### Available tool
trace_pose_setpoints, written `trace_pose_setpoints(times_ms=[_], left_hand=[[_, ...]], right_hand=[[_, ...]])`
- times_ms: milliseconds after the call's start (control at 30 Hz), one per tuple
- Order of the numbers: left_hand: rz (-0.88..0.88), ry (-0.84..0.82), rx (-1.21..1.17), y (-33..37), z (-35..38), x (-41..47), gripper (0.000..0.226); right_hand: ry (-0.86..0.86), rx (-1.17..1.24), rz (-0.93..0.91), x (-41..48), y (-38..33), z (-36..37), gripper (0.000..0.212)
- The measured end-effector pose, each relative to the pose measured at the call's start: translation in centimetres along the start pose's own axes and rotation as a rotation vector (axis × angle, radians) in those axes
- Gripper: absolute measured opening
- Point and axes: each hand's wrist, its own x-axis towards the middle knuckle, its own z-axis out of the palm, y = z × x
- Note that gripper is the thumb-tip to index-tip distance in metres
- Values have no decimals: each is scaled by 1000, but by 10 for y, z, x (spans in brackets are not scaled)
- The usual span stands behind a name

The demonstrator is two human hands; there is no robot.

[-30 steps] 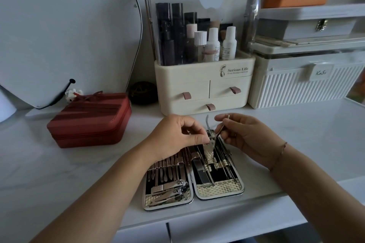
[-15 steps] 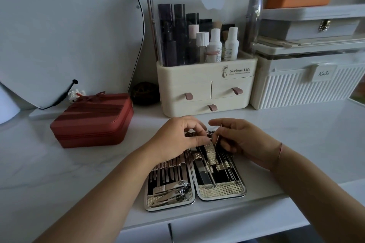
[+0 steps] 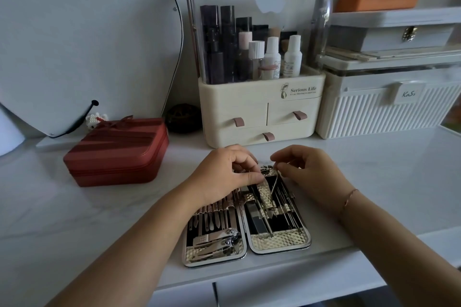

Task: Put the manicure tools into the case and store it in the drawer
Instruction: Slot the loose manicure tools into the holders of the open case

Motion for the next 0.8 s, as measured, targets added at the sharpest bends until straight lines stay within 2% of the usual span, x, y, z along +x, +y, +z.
trace_pose_setpoints(times_ms=[433,667,800], left_hand=[[-6,35,141,1,10,0,8],[-18,72,126,-1,11,1,8],[-8,148,94,-6,8,3,7]], right_hand=[[-58,-66,-89,-3,-3,2,22],[-150,-131,-98,-1,-2,5,12],[-189,-122,-94,-3,-3,6,7]])
